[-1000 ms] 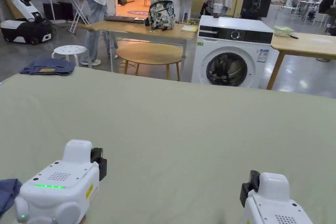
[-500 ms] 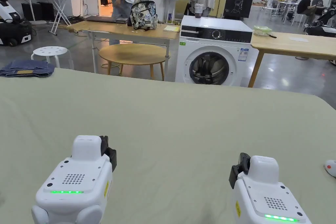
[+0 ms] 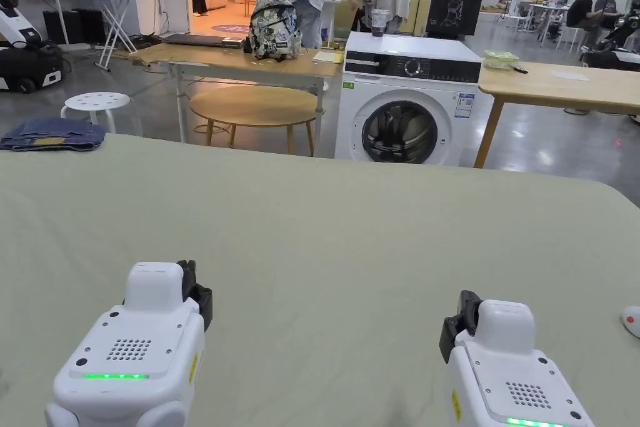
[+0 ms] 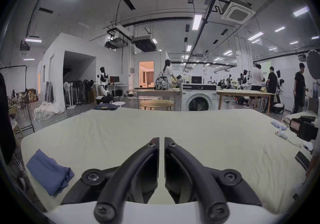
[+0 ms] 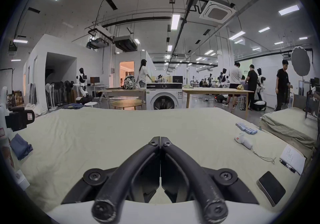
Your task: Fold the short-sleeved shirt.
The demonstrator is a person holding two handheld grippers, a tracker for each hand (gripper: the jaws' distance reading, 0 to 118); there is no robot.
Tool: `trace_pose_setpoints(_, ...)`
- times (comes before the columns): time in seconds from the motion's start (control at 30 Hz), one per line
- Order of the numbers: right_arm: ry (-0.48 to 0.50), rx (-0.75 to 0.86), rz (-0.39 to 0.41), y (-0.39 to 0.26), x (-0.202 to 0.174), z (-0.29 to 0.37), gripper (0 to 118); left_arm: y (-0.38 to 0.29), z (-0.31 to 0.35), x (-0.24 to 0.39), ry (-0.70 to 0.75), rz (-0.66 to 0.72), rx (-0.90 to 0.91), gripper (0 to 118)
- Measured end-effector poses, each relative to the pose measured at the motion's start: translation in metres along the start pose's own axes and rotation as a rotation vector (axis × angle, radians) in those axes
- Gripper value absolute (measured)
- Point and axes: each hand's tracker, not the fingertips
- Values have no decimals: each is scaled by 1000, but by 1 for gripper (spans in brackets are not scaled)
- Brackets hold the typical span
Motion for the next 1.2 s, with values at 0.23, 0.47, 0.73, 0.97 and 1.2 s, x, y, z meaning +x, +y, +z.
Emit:
trace_pose_setpoints(0.23, 4, -13, 10, 1, -3, -2, 0, 0, -2, -5, 3, 31, -19, 5)
trace_pose_setpoints(0.47, -23, -17, 13, 1, -5, -5, 77, 1, -7, -13, 24, 71, -44, 54)
trace_pose_setpoints(0.73, -19, 7, 54, 8, -5, -11, 87, 7, -7, -13, -14, 11, -13, 79)
trace_pose_setpoints(0.97, 8, 5, 34, 11, -8, -11, 88, 9, -3, -9, 38, -26, 29, 79)
trace_pose_setpoints(1.2, -64, -12, 8, 16, -10, -16, 92, 9, -4, -15, 37, -11, 18, 79)
